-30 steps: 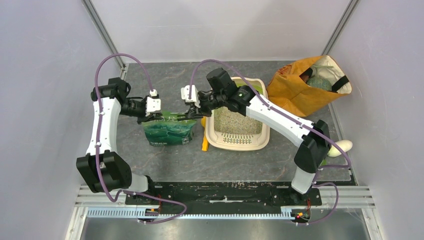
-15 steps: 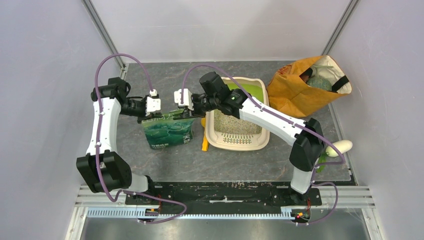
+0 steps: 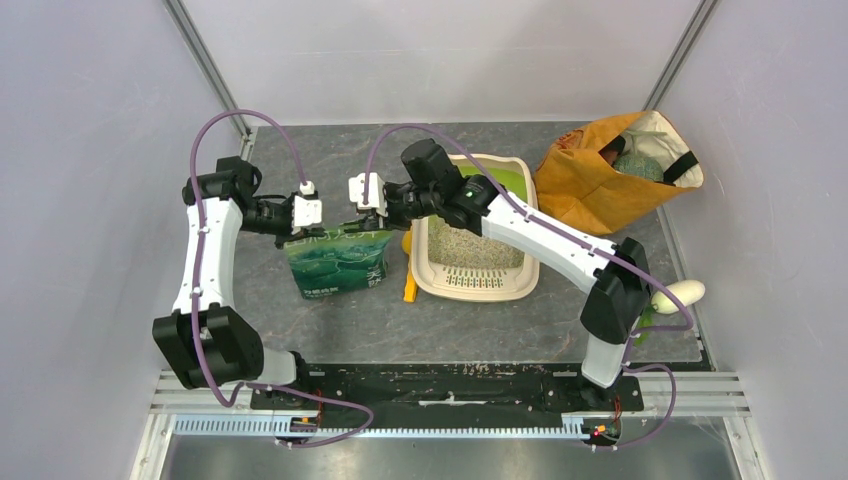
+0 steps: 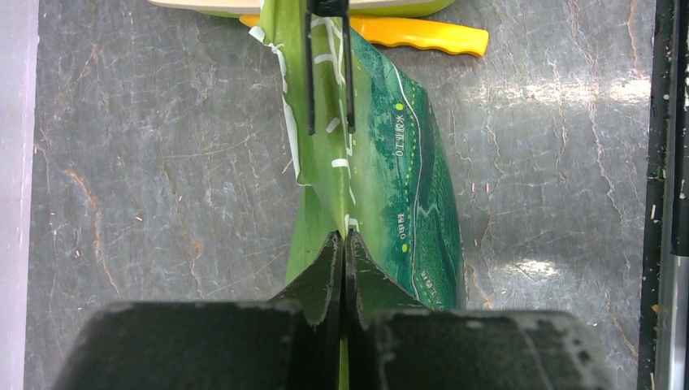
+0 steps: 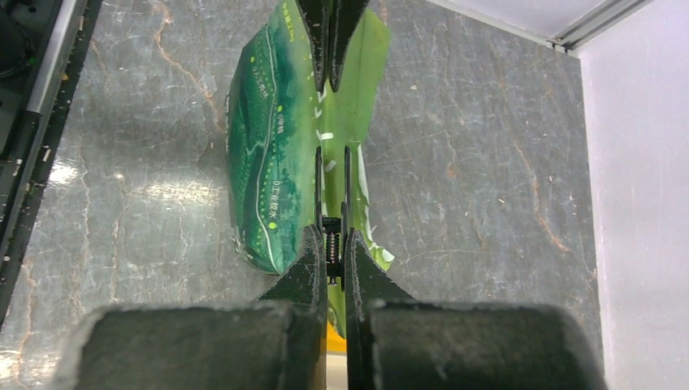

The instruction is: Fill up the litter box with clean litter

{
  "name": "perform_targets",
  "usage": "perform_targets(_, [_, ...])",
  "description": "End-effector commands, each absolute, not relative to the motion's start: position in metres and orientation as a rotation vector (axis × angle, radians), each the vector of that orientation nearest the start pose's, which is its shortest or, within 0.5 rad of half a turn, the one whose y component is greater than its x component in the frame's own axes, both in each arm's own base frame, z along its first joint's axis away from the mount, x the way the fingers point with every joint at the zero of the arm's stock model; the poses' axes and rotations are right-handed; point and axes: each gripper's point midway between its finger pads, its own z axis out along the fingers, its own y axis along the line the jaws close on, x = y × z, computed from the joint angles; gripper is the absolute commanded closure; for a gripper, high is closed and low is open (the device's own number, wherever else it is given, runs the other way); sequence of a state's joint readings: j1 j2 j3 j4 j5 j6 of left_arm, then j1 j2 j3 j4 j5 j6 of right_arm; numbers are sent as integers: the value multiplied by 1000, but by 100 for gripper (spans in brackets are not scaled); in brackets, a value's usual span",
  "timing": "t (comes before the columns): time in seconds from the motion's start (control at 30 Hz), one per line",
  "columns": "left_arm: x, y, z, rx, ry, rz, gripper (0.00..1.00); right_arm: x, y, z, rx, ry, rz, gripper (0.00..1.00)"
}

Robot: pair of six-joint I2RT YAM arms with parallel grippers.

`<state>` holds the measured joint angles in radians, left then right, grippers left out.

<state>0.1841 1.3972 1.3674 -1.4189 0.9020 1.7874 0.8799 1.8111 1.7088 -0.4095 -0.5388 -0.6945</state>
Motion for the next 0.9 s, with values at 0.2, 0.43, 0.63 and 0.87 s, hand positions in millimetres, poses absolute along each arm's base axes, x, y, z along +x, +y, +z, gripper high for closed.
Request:
perform_targets(0.2, [270, -72, 228, 1683, 1434, -481, 98, 284, 446, 307, -1664, 1071, 615, 100])
perform_targets(0.43, [271, -73, 228, 1686, 1429, -479, 98, 280, 445, 296, -1688, 1094, 634, 100])
perform_targets(0.63, [271, -73, 229, 1685, 1428, -477, 98, 280, 444, 283, -1715, 1128, 637, 100])
perform_targets(0.87, [271, -73, 229, 1693, 1413, -473, 98, 290, 448, 262, -1727, 1142, 608, 100])
